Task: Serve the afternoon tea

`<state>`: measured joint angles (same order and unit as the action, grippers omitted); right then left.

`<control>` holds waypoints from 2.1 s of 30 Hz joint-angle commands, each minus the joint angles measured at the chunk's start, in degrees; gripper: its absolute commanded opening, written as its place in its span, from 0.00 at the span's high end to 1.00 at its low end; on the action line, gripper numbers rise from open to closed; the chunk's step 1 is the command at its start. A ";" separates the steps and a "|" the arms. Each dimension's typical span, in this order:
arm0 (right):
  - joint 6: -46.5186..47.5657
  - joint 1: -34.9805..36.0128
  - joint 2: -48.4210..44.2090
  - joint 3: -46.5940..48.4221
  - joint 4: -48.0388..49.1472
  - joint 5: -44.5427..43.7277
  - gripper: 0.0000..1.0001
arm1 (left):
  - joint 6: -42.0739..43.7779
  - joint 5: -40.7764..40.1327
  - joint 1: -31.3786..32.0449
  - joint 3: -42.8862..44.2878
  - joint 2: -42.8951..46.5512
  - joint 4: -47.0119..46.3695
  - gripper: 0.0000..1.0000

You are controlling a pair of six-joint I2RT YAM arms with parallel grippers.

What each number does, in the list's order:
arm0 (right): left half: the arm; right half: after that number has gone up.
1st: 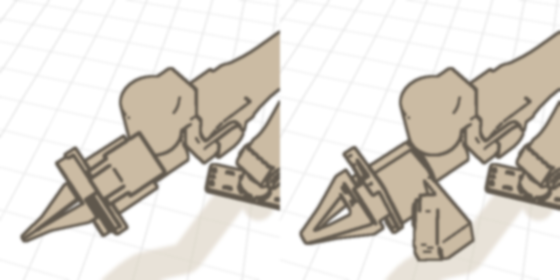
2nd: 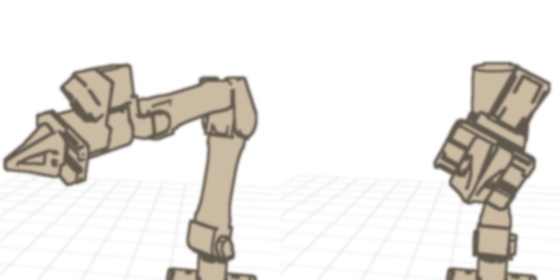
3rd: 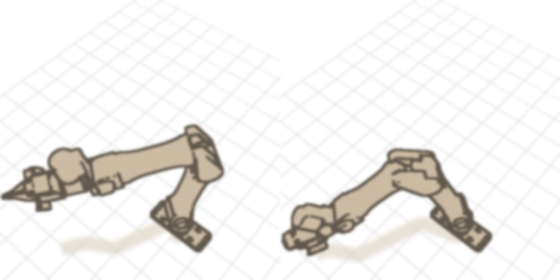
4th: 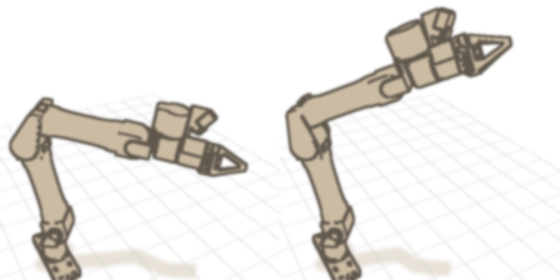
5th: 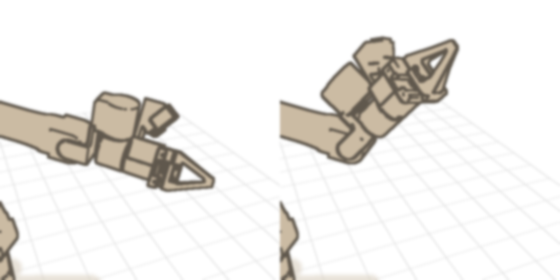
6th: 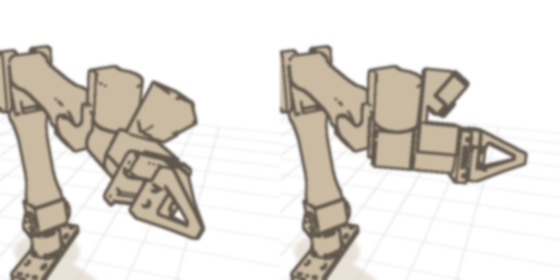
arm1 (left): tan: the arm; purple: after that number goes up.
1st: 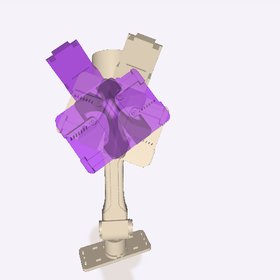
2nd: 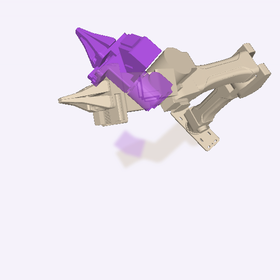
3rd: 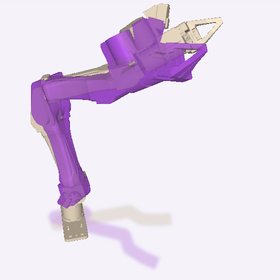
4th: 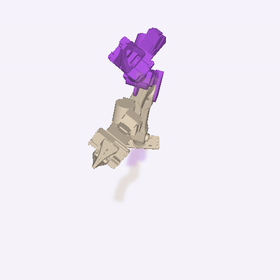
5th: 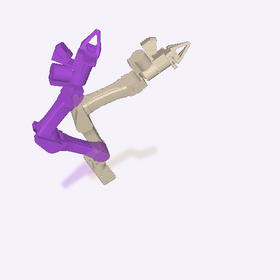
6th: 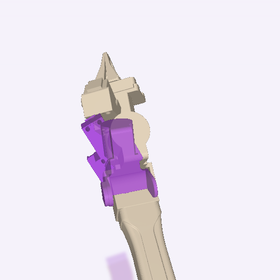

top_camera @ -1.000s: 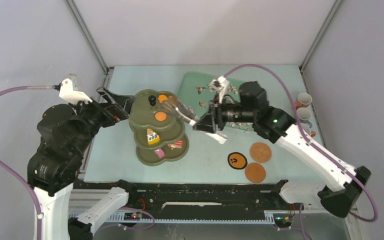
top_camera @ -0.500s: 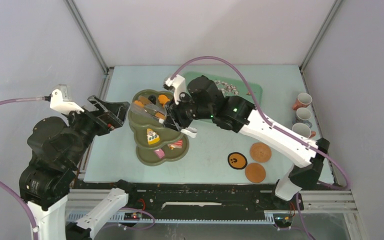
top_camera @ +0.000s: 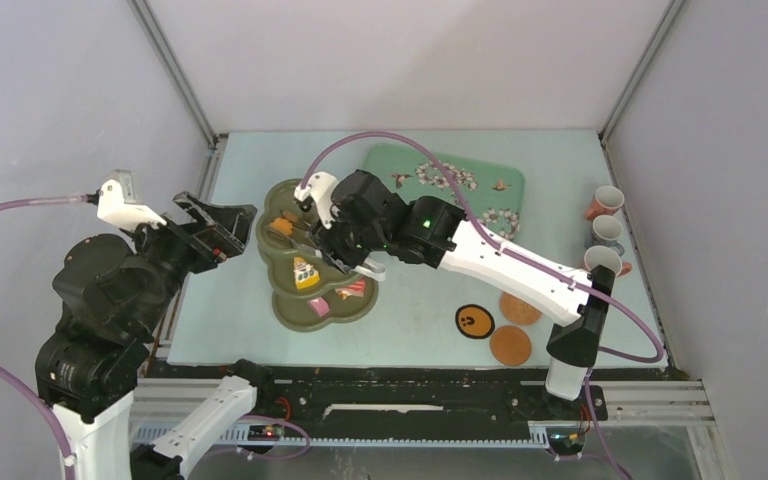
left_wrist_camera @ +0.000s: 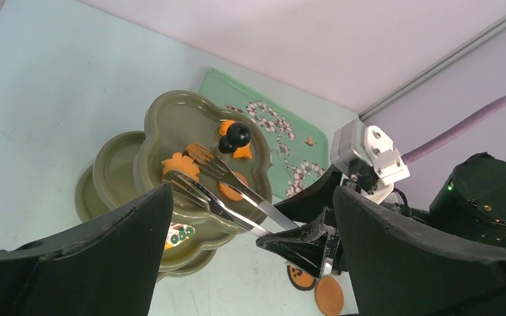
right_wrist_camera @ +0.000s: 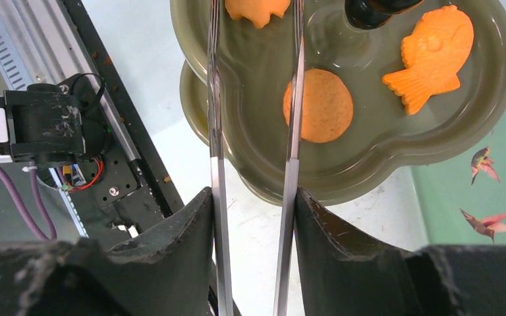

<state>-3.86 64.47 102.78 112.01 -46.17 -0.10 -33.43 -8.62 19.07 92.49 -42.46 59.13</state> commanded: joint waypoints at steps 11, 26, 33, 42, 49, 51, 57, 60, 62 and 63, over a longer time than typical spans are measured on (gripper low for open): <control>1.17 0.51 -2.06 3.06 2.71 -1.07 0.53 | 1.29 -0.03 -0.44 -0.93 -0.63 -1.43 0.02; 2.18 0.49 -4.60 3.53 4.69 -0.85 0.51 | 1.70 0.22 -0.43 -0.51 -1.31 -2.05 0.02; 2.78 0.50 -6.63 3.31 5.41 -1.56 0.52 | 1.50 0.19 -0.42 -0.88 -1.60 -2.64 0.02; 3.67 0.57 -13.53 -0.22 7.95 -2.30 0.55 | 1.09 -0.33 -0.43 -1.03 -1.51 -3.28 0.02; 5.33 -2.01 -27.31 -11.70 14.05 -7.93 0.54 | 0.46 -1.55 -0.37 -1.94 -0.72 -3.23 0.02; 4.17 -5.02 -32.43 -15.34 14.32 -8.95 0.54 | 0.31 -1.37 -0.43 -2.11 -0.78 -3.45 0.02; -2.46 -17.55 -43.52 -28.76 11.77 -7.94 0.55 | -0.53 -0.72 -0.40 -3.12 -1.28 -5.23 0.02; -5.86 -23.72 -46.57 -35.88 8.06 -6.30 0.55 | -0.67 0.16 -0.43 -2.99 -2.17 -5.96 0.02; -8.44 -26.64 -47.30 -39.84 5.79 -4.93 0.56 | -1.13 0.74 -0.43 -3.30 -2.32 -6.45 0.02; -9.79 -27.44 -47.13 -41.40 4.39 -4.55 0.57 | -1.40 1.13 -0.44 -3.48 -2.30 -6.77 0.02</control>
<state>-7.29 40.56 55.02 76.23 -37.19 -6.87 -33.50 -8.75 19.07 89.19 -43.92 55.70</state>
